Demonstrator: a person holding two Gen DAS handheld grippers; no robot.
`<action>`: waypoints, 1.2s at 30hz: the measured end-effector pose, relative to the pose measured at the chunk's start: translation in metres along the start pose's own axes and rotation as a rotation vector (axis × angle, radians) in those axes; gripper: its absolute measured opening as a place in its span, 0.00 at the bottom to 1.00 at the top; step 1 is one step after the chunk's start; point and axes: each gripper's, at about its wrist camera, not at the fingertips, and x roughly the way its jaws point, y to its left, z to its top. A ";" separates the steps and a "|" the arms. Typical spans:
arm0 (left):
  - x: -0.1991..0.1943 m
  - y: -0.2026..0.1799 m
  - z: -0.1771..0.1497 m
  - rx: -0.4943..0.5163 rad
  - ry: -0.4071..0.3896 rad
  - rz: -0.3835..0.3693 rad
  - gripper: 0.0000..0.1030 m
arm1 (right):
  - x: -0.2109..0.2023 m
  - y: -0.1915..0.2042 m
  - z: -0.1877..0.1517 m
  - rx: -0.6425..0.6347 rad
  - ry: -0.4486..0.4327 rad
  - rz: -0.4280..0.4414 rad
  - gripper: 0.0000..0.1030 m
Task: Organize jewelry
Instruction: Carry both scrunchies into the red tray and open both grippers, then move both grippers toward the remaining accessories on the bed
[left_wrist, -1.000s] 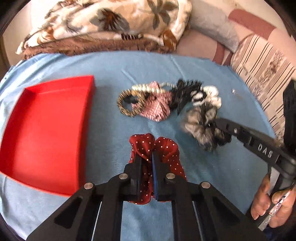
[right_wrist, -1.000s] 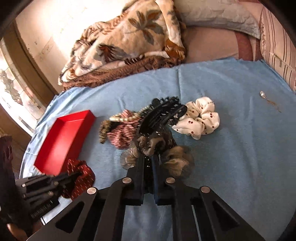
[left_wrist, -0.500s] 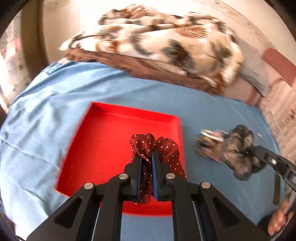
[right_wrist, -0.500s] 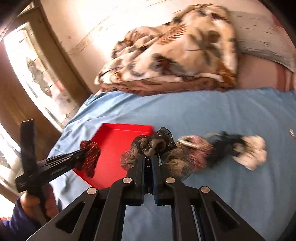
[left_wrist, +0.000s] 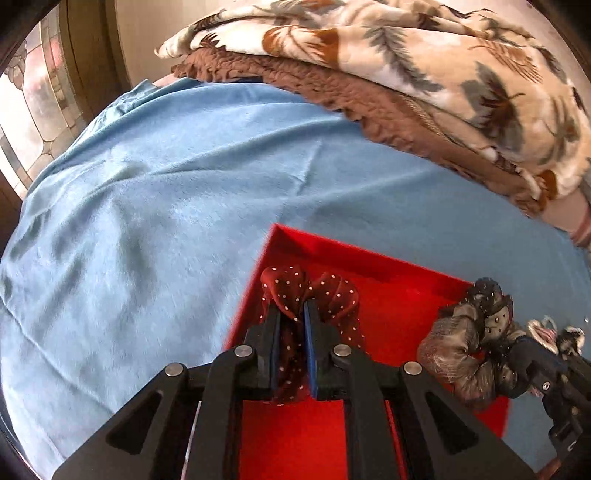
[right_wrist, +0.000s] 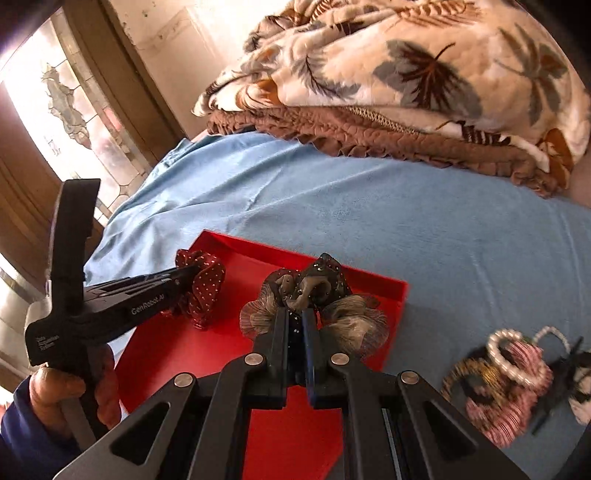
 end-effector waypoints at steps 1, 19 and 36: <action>0.003 0.002 0.003 -0.003 -0.003 0.003 0.18 | 0.004 -0.001 0.001 -0.003 0.003 -0.006 0.09; -0.074 0.025 -0.050 -0.104 -0.056 -0.087 0.59 | -0.059 0.011 -0.100 -0.037 0.048 -0.074 0.57; -0.151 0.024 -0.118 -0.108 -0.130 -0.033 0.59 | -0.054 0.013 -0.137 -0.058 0.184 -0.185 0.29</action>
